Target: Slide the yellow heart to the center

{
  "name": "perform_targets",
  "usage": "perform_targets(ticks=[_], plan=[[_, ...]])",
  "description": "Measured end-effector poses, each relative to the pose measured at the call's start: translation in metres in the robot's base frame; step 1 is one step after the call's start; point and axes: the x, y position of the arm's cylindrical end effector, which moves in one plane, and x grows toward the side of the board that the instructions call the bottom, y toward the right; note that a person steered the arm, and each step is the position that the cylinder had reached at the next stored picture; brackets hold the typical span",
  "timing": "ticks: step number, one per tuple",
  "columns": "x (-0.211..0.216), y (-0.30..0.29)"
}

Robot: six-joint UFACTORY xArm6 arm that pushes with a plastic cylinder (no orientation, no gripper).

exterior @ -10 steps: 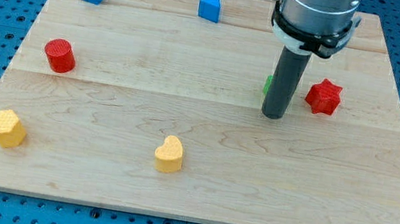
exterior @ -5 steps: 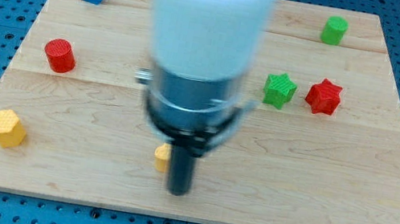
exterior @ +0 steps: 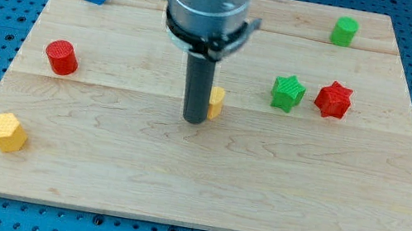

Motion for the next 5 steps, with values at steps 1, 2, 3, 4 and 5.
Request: perform_targets(ticks=[1, 2, 3, 4, 5], plan=[[-0.001, 0.017], [-0.004, 0.022], [-0.017, 0.013], [-0.032, 0.017], [-0.047, 0.018]])
